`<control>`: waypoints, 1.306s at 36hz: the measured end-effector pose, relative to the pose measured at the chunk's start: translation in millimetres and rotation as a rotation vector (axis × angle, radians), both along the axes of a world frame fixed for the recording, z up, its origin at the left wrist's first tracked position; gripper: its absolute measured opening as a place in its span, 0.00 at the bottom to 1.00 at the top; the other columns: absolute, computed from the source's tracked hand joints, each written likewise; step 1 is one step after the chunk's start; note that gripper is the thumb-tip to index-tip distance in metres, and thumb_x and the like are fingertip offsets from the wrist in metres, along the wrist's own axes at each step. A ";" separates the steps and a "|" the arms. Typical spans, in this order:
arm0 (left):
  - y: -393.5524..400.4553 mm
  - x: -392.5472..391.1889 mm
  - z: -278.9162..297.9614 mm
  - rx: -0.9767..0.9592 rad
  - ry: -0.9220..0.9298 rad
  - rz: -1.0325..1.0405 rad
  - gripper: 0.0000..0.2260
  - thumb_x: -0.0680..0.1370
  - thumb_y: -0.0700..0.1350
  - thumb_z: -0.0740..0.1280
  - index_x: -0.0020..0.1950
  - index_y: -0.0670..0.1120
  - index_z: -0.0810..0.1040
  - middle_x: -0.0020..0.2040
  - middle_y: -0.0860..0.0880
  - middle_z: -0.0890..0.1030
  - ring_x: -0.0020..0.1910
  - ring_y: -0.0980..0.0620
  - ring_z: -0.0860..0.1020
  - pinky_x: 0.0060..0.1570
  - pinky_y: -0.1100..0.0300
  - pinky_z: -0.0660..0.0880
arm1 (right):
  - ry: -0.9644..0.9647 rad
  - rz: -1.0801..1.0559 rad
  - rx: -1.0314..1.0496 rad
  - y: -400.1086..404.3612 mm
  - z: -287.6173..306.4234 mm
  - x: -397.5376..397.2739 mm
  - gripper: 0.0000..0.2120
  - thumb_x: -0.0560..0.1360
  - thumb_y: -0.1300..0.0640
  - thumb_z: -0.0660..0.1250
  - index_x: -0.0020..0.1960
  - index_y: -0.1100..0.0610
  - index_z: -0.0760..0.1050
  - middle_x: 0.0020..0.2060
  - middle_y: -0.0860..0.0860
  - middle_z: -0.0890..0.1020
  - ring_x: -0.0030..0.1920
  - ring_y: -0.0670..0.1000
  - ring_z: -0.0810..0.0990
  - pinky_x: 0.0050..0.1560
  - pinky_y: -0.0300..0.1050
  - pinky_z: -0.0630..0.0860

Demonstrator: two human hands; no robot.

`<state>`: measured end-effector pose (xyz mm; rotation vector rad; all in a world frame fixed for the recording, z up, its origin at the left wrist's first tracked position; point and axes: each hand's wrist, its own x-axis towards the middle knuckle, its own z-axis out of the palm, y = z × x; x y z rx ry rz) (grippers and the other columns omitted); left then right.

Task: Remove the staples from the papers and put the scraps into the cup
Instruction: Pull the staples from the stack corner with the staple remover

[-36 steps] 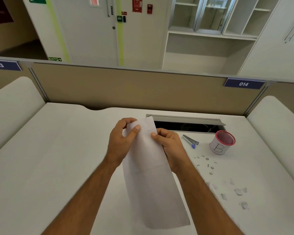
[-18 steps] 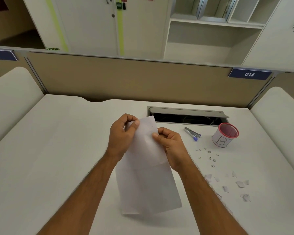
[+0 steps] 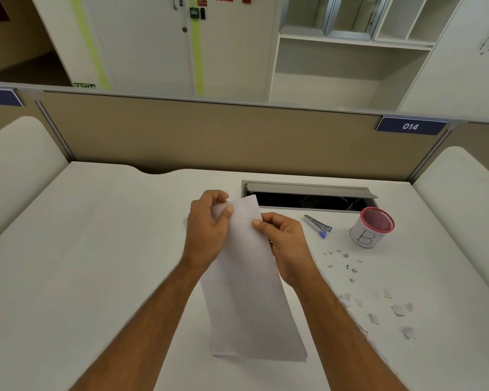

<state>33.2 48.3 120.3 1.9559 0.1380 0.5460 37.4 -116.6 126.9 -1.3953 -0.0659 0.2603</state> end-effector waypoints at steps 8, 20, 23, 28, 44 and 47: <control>-23.6 -2.7 7.7 0.264 -0.196 -0.095 0.13 0.79 0.48 0.69 0.62 0.47 0.79 0.67 0.46 0.74 0.67 0.50 0.70 0.65 0.61 0.72 | -0.104 -0.225 -0.074 -0.1 15.8 7.9 0.05 0.78 0.54 0.69 0.49 0.52 0.84 0.44 0.48 0.87 0.46 0.52 0.86 0.46 0.46 0.83; -44.1 -6.2 30.4 0.062 -0.272 -0.167 0.16 0.80 0.48 0.68 0.65 0.43 0.78 0.61 0.50 0.81 0.57 0.55 0.80 0.59 0.63 0.79 | -0.236 -0.238 -0.048 1.0 44.5 7.3 0.09 0.80 0.59 0.66 0.53 0.53 0.85 0.47 0.49 0.87 0.50 0.54 0.86 0.52 0.51 0.83; -46.2 -8.8 33.7 0.016 -0.250 -0.175 0.19 0.79 0.51 0.66 0.66 0.43 0.78 0.61 0.49 0.82 0.57 0.55 0.81 0.59 0.66 0.77 | -0.262 -0.251 -0.062 2.5 44.8 5.3 0.09 0.80 0.57 0.67 0.55 0.55 0.85 0.47 0.49 0.87 0.50 0.54 0.86 0.53 0.51 0.83; -47.2 -12.9 33.4 -0.087 -0.209 -0.201 0.20 0.78 0.50 0.67 0.67 0.43 0.78 0.62 0.49 0.82 0.59 0.56 0.81 0.59 0.67 0.77 | -0.304 -0.260 -0.079 5.9 44.4 3.3 0.09 0.80 0.56 0.67 0.54 0.53 0.85 0.47 0.48 0.87 0.52 0.53 0.85 0.55 0.51 0.83; -31.3 -9.0 24.7 -0.556 0.068 -0.198 0.06 0.81 0.45 0.68 0.53 0.51 0.86 0.47 0.47 0.87 0.47 0.43 0.86 0.50 0.44 0.83 | -0.366 -0.252 -0.325 14.7 38.4 1.1 0.07 0.80 0.59 0.67 0.55 0.52 0.82 0.49 0.43 0.84 0.50 0.46 0.84 0.51 0.40 0.82; -29.4 -8.8 21.5 -0.585 0.077 -0.181 0.07 0.80 0.43 0.68 0.55 0.50 0.85 0.48 0.47 0.87 0.47 0.45 0.86 0.48 0.48 0.84 | -0.361 -0.253 -0.330 15.9 37.0 0.3 0.07 0.79 0.58 0.67 0.55 0.52 0.82 0.49 0.44 0.84 0.47 0.45 0.84 0.48 0.36 0.81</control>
